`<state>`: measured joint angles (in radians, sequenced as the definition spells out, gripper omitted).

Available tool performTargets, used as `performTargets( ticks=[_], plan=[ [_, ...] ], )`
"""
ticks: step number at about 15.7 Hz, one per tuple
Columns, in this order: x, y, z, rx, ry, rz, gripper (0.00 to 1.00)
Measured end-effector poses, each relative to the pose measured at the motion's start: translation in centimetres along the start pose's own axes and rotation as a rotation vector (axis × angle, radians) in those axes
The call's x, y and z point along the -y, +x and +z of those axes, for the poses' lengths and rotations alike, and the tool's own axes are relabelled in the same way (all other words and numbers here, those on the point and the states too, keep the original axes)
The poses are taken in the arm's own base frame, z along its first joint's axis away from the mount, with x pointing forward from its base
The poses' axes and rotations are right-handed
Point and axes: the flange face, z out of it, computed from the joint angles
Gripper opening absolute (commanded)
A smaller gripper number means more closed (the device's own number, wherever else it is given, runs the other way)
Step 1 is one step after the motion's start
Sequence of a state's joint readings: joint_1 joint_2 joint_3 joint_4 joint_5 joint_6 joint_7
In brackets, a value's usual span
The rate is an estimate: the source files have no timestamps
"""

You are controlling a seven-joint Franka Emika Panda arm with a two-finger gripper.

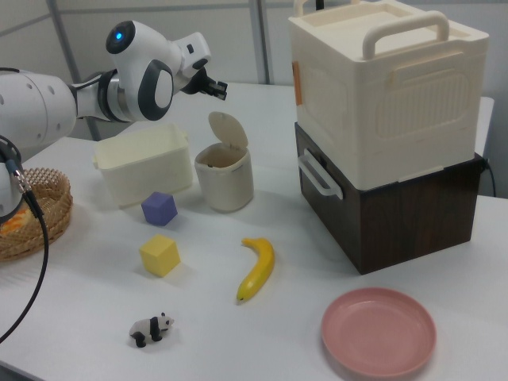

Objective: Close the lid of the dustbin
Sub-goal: 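Lower the gripper onto the open flip lid and push it shut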

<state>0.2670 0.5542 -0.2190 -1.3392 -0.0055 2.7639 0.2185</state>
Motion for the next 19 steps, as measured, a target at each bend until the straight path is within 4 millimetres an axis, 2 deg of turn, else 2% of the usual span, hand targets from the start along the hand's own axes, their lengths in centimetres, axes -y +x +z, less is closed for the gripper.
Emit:
performTargets(
  ticks=[15, 19],
  plan=[
    [-1.1, -3.8, 2.8, 0.272, -0.068, -0.002, 0.00],
    [-1.3, -5.5, 3.9, 0.325, -0.078, -0.015, 0.00]
  ],
)
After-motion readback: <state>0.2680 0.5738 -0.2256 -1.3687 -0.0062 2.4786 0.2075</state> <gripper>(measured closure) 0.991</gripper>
